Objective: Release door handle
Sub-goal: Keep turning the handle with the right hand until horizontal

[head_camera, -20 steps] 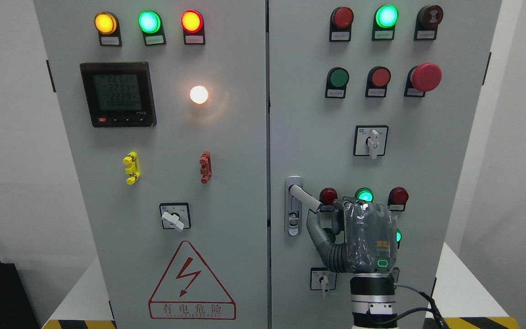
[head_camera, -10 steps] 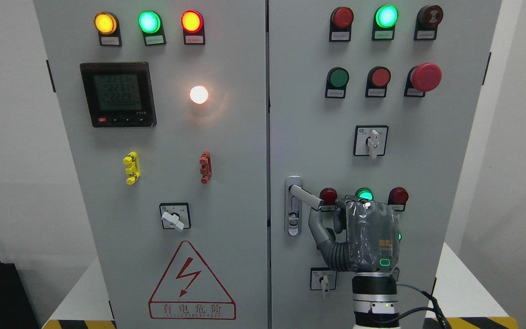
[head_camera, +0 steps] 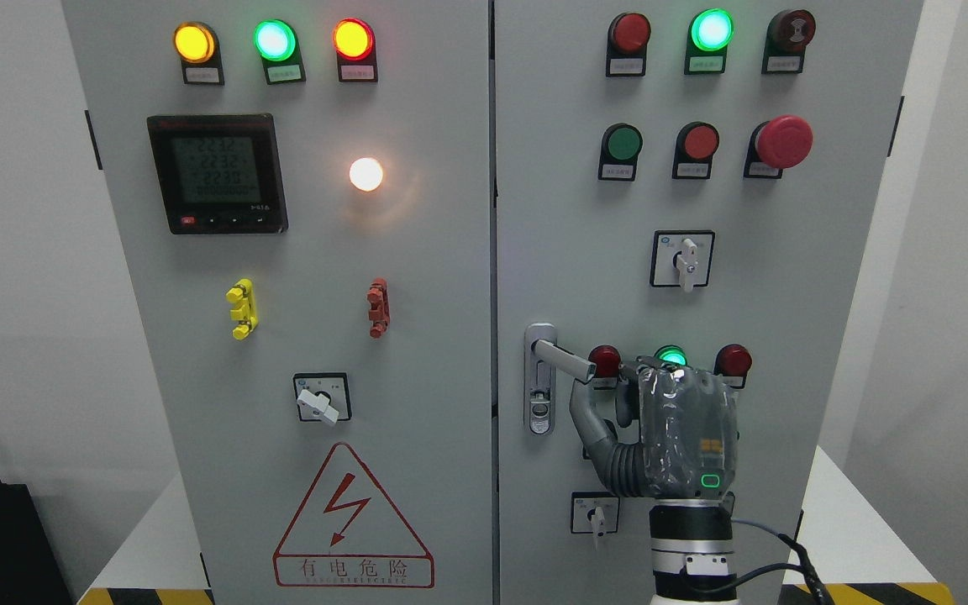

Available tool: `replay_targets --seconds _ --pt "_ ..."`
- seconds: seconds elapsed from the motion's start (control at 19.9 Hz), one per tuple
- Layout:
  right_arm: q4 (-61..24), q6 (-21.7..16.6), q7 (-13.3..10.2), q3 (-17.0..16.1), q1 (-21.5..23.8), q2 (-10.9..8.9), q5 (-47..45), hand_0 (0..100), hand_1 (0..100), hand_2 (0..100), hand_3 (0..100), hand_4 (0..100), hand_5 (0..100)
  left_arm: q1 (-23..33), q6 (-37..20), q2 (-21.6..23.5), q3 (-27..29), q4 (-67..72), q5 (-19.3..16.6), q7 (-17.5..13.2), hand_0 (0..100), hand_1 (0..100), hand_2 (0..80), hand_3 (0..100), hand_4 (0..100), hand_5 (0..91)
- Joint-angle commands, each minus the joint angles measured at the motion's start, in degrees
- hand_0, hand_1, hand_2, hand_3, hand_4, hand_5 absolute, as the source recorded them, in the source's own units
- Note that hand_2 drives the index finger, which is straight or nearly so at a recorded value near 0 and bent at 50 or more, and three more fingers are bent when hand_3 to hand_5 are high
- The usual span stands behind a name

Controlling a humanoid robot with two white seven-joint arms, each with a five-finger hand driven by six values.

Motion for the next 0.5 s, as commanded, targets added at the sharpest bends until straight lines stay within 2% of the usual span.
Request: replay_targets --seconds 0.0,0.45 --pt "-0.50 -0.02 -0.03 -0.05 -0.26 -0.04 -0.05 51 53 100 100 100 100 0.00 -0.04 -0.01 -0.79 1.14 0.00 -0.04 12 39 0.0 0 0 0.0" --pt "-0.50 -0.20 -0.02 0.22 0.27 -0.04 0.03 52 53 100 100 100 100 0.00 -0.04 -0.01 -0.79 1.14 0.00 -0.04 12 39 0.0 0 0 0.0"
